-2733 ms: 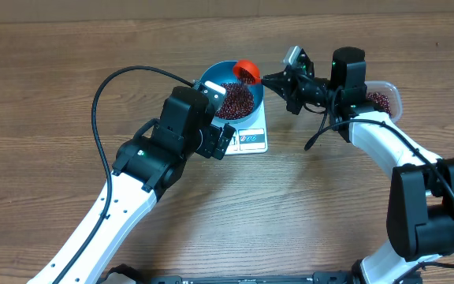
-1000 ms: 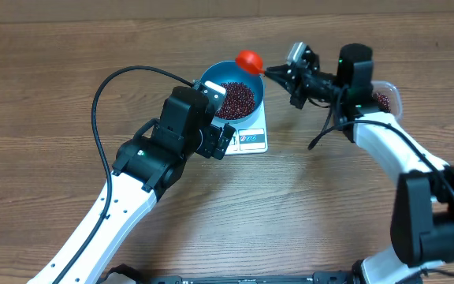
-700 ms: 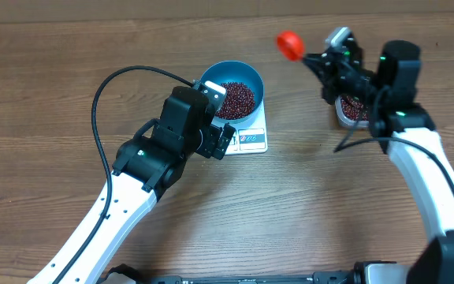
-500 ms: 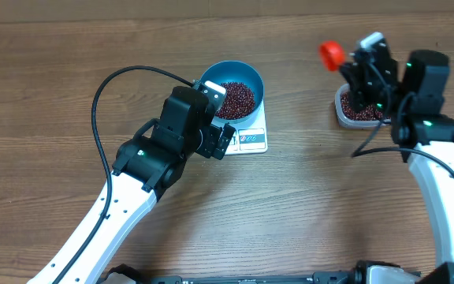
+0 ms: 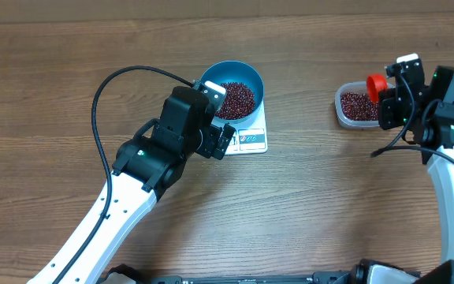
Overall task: Scoop item into bowl and weigh 150g on scale
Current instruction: 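Carry the empty scoop right back to the bean tub, then lower the red scoop into the bean tub with the right gripper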
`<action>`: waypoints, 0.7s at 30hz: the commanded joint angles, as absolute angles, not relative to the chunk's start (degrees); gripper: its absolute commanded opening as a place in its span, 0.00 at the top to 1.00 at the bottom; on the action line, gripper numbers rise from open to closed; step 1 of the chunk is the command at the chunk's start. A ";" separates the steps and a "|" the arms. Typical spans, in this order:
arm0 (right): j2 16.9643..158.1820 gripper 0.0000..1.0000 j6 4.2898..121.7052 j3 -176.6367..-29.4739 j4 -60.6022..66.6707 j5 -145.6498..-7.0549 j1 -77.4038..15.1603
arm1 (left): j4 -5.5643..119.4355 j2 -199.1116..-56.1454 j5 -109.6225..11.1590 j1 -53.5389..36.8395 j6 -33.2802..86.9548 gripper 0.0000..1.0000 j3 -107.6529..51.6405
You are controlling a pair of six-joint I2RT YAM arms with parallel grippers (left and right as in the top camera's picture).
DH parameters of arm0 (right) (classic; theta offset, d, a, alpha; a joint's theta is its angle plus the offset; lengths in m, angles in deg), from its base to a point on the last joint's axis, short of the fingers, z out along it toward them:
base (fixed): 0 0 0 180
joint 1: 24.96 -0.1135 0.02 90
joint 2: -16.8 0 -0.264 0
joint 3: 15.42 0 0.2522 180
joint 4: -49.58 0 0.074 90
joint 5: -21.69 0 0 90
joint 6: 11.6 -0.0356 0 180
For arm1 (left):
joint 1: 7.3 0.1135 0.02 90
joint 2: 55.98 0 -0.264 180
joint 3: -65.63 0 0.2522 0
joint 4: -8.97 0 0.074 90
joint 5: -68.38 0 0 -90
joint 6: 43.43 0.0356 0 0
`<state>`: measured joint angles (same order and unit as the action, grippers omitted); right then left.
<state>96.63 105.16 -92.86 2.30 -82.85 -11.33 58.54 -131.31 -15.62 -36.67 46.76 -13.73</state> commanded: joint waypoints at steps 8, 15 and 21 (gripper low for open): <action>106.34 0.96 104.74 -92.88 2.80 -78.40 -11.05 | 58.52 -130.22 -16.12 -36.56 47.24 0.00 -13.86; 107.87 0.96 104.77 -92.88 4.84 -76.25 -11.05 | 58.52 -130.22 -16.12 -36.56 47.24 0.01 -13.86; 109.53 0.96 104.79 -92.88 9.32 -71.73 -11.05 | 58.52 -130.22 -16.12 -36.56 47.24 0.01 -13.86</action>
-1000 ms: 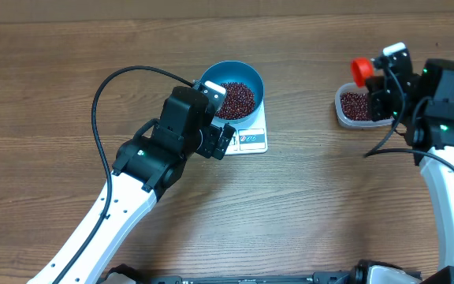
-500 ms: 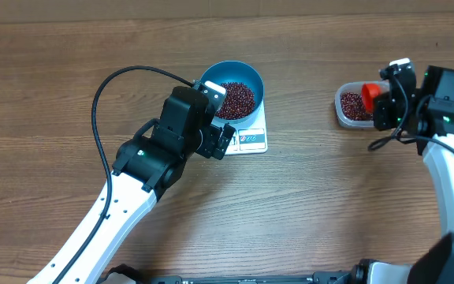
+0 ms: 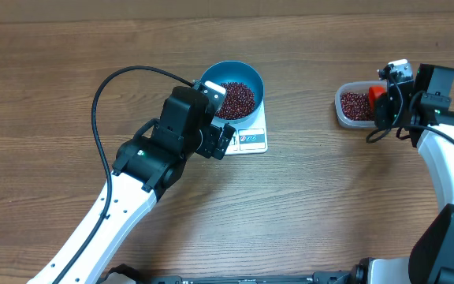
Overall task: Scoop item into bowl and weigh 150g on scale
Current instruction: 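Lower the red scoop into the bean tub with the right gripper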
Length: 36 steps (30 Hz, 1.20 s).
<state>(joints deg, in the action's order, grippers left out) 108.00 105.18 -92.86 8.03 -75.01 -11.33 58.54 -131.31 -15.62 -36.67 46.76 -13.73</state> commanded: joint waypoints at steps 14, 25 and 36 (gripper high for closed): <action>111.60 0.96 104.74 -92.88 6.76 -79.03 -11.05 | 58.52 -130.24 -16.14 -36.56 47.24 0.00 -13.86; 111.60 0.96 104.74 -92.88 0.79 -83.29 -11.05 | 58.52 -130.22 -16.12 -36.56 47.24 0.00 -13.86; 111.60 0.96 104.72 -92.88 0.38 -98.33 -11.05 | 58.52 -130.22 -16.12 -36.56 47.24 0.00 -13.86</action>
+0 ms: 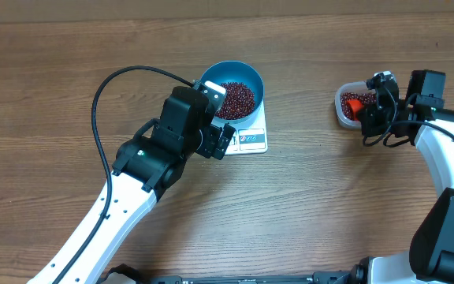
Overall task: Scoop item into bowl and weigh 150g on scale
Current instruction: 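Lower the red scoop into the bean tub with the right gripper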
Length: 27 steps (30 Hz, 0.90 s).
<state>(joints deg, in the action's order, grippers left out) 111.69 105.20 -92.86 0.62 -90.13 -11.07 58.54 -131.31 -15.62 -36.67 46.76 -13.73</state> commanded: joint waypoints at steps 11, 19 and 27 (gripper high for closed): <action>111.60 0.96 102.12 -92.88 0.51 -99.33 -10.72 | 58.52 -130.22 -16.14 -36.56 47.24 0.01 -13.86; 111.78 0.96 96.68 -92.88 0.53 -99.33 -7.66 | 58.52 -130.22 -16.12 -36.56 47.24 0.00 -13.86; 114.80 0.96 88.18 -92.88 -0.60 -106.88 -0.66 | 58.52 -130.22 -16.12 -36.56 47.24 0.00 -13.86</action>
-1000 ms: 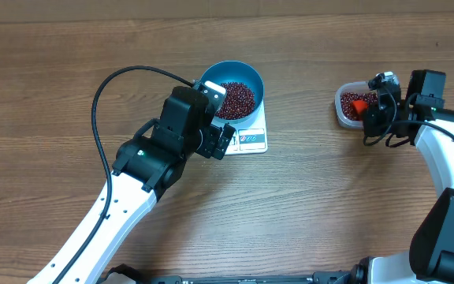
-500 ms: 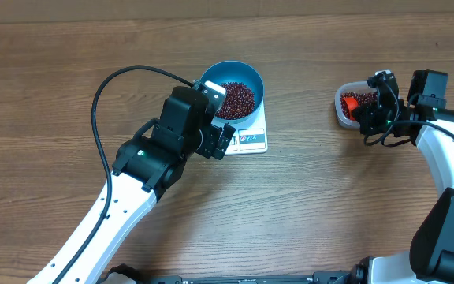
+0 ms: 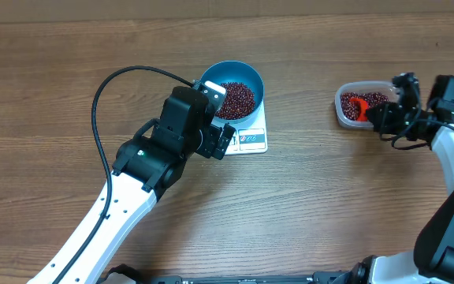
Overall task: Scoop item into bowl and weigh 150g on scale
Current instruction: 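Lower the red scoop into the bean tub with the right gripper, then drag the red scoop through the beans to fill it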
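Observation:
A blue bowl [image 3: 247,75] holding red beans [image 3: 235,96] stands on a white scale [image 3: 252,140] at the table's middle. My left gripper [image 3: 216,101] sits against the bowl's left rim; its jaws are hidden under its own body. At the right, a clear container [image 3: 341,110] holds more red beans. A red scoop [image 3: 359,102] lies in those beans, and my right gripper [image 3: 385,117] is shut on its handle just right of the container.
The left arm's black cable [image 3: 113,83] loops over the table left of the bowl. The wooden table [image 3: 314,205] stretches between the scale and the container.
My right gripper has drawn back to the right of the container. The red scoop has stayed inside it among the beans. The left arm, bowl and scale have not moved.
At first my right gripper held the red scoop above the container's right edge. Then the scoop was lower at that edge, then inside the container on the beans. Now the wrist sits farther right with the scoop still in the beans. The left arm stayed at the bowl throughout.

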`<action>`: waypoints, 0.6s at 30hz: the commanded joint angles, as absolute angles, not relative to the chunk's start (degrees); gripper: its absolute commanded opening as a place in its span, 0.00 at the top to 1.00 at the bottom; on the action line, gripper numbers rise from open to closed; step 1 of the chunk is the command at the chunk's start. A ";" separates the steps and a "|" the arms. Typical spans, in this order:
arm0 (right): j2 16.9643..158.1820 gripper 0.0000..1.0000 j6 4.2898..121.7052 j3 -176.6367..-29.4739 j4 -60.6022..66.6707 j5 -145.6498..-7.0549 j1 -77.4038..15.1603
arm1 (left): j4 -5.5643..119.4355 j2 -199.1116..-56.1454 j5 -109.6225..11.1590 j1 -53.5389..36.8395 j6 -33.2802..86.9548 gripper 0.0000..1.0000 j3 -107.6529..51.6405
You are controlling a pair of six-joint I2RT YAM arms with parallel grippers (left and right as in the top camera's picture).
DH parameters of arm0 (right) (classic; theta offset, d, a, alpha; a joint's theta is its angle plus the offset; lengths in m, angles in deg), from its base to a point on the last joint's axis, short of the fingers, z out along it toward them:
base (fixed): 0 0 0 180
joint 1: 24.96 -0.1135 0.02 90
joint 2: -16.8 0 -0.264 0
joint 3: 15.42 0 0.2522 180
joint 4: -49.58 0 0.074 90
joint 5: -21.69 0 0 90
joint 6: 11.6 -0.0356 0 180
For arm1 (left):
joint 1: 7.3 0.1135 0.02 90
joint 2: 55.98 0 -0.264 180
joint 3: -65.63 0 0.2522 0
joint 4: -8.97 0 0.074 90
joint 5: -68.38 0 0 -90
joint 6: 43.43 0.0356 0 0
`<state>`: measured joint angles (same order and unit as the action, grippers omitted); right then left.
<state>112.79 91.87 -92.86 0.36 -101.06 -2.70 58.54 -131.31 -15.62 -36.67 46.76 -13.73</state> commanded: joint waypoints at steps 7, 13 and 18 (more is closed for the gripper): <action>117.90 0.96 85.84 -92.88 -0.95 -117.45 4.80 | 58.52 -130.22 -16.12 -36.56 47.24 0.00 -13.86; 118.03 0.96 85.84 -92.90 -0.93 -125.45 9.39 | 58.52 -130.24 -16.12 -36.56 47.24 0.00 -13.86; 118.03 0.96 85.82 -92.90 -0.95 -128.80 12.52 | 58.52 -130.22 -16.12 -36.56 47.24 0.00 -13.86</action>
